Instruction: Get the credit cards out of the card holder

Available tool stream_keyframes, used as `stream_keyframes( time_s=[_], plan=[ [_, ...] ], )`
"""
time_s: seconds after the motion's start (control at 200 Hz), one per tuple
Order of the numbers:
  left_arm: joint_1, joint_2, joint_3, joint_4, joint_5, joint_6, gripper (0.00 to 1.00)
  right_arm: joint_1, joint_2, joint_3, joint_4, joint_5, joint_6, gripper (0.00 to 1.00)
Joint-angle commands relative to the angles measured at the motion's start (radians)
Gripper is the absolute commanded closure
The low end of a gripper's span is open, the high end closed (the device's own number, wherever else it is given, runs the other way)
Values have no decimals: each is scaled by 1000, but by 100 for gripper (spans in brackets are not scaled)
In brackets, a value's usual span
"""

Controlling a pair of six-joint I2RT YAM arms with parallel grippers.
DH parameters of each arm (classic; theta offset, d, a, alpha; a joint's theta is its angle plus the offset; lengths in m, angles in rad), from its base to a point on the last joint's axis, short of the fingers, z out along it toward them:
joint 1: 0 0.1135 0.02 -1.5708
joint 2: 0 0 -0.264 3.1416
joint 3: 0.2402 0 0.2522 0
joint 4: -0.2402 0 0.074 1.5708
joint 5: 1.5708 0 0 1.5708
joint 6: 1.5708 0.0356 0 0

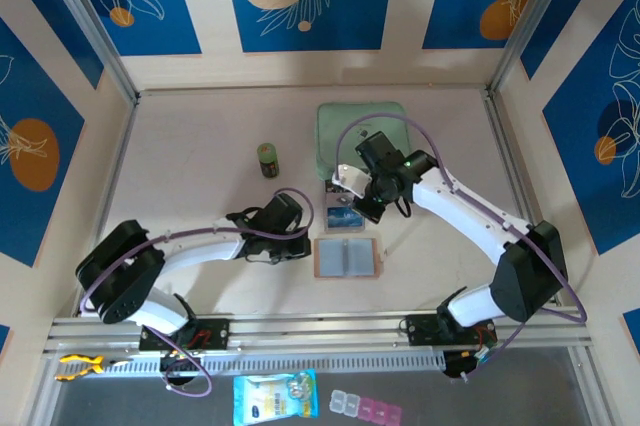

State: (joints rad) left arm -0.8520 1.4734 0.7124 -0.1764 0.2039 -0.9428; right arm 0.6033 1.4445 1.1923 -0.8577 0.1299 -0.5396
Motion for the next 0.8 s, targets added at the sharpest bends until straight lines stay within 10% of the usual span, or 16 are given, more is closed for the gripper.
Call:
stream_keyframes(
  time_s=[0.0, 0.795],
  plan=[
    [14, -28, -25, -26, -16, 19, 97, -20, 53, 72, -47, 23, -239, 100],
    [73, -37, -65, 13, 34, 23, 97, -111, 475, 506, -190, -45, -509, 98]
  ],
)
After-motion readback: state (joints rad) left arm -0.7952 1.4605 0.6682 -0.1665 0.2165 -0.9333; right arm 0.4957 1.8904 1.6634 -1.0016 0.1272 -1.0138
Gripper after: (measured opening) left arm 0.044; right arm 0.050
